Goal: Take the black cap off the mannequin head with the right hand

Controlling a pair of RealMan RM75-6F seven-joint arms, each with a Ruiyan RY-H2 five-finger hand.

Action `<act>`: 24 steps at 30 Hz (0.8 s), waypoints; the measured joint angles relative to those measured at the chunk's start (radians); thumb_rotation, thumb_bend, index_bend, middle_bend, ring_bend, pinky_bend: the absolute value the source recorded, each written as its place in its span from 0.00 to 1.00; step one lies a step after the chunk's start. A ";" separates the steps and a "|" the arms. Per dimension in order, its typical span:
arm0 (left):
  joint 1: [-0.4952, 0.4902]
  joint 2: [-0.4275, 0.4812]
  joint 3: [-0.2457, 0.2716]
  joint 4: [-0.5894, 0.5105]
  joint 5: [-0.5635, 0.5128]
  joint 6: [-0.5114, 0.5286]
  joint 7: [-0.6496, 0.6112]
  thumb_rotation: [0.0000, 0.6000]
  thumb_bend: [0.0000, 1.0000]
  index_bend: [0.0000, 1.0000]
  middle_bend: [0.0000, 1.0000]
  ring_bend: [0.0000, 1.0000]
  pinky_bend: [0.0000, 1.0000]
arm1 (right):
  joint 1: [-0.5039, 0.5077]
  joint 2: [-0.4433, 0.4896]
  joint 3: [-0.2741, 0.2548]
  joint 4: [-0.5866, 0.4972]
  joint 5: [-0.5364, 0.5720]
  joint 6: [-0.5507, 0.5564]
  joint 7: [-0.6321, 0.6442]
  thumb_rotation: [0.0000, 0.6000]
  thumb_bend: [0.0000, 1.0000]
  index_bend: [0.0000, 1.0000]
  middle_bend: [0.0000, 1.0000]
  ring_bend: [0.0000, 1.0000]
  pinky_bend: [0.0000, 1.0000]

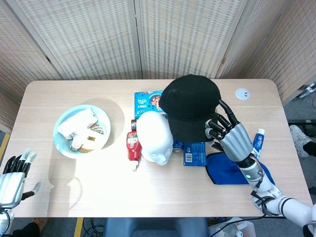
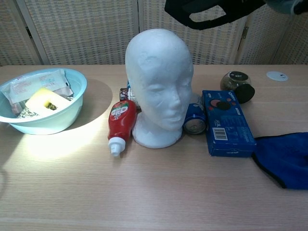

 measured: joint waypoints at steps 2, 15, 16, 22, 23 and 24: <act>0.001 -0.002 0.001 0.000 0.001 0.001 0.000 1.00 0.25 0.04 0.01 0.08 0.03 | -0.006 -0.004 -0.008 0.031 0.004 -0.003 0.016 1.00 0.50 1.00 0.58 0.32 0.07; 0.021 0.008 0.007 -0.005 -0.002 0.025 -0.002 1.00 0.25 0.04 0.01 0.08 0.03 | -0.004 -0.139 -0.047 0.386 0.032 -0.047 0.204 1.00 0.50 1.00 0.58 0.32 0.07; 0.023 0.008 0.007 -0.004 -0.003 0.026 -0.003 1.00 0.25 0.04 0.01 0.08 0.03 | -0.003 -0.153 -0.050 0.414 0.035 -0.051 0.220 1.00 0.50 1.00 0.58 0.32 0.07; 0.025 0.005 0.008 0.002 -0.007 0.023 -0.007 1.00 0.25 0.04 0.01 0.08 0.03 | 0.006 -0.255 -0.067 0.609 0.056 -0.088 0.317 1.00 0.50 1.00 0.58 0.32 0.07; 0.024 0.005 0.008 0.002 -0.007 0.023 -0.006 1.00 0.25 0.04 0.01 0.08 0.03 | 0.007 -0.272 -0.070 0.637 0.060 -0.095 0.328 1.00 0.50 1.00 0.58 0.32 0.07; 0.024 0.004 0.007 0.002 -0.007 0.022 -0.006 1.00 0.25 0.04 0.01 0.08 0.03 | 0.008 -0.294 -0.075 0.671 0.063 -0.103 0.343 1.00 0.50 1.00 0.58 0.32 0.07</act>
